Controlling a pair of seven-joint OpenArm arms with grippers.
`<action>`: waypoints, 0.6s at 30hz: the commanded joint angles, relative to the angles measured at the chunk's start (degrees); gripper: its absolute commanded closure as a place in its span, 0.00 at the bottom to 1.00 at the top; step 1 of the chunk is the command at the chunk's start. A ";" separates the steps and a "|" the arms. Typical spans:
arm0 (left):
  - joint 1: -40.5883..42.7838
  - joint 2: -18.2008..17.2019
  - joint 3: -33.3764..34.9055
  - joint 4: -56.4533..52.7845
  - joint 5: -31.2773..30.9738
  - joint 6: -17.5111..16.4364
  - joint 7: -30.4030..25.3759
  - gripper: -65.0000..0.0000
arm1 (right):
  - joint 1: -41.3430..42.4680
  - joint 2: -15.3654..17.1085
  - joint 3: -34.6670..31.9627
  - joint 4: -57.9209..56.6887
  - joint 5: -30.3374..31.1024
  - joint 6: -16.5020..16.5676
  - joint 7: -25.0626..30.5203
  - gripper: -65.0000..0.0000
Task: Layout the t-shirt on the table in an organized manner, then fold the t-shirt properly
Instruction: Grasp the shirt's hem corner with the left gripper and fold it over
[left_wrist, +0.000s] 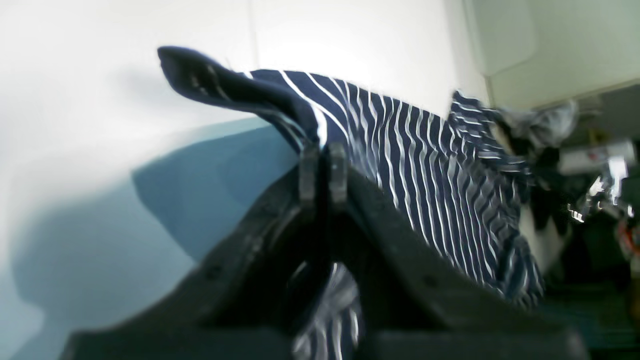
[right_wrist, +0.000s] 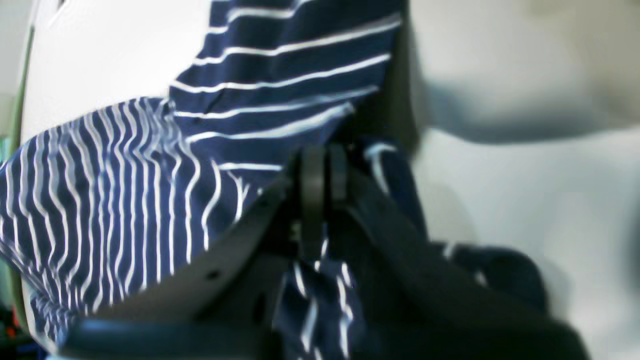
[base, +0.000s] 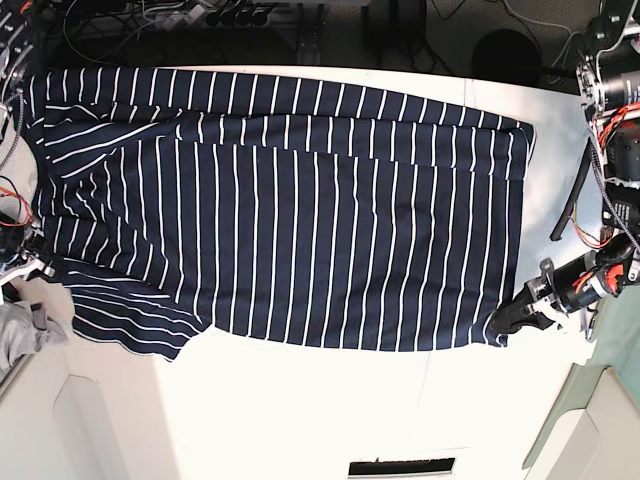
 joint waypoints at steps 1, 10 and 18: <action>-0.57 -1.09 -0.22 2.29 -2.82 -0.69 0.72 1.00 | -1.01 1.88 0.17 2.38 1.62 0.61 -0.09 1.00; 7.80 -2.78 -0.22 6.43 -6.84 -0.69 5.03 1.00 | -15.04 7.21 0.66 13.97 7.23 0.61 -0.66 1.00; 11.08 -7.30 -0.22 6.43 -10.64 -0.69 8.17 1.00 | -19.02 8.59 3.21 15.93 7.30 0.59 -0.85 1.00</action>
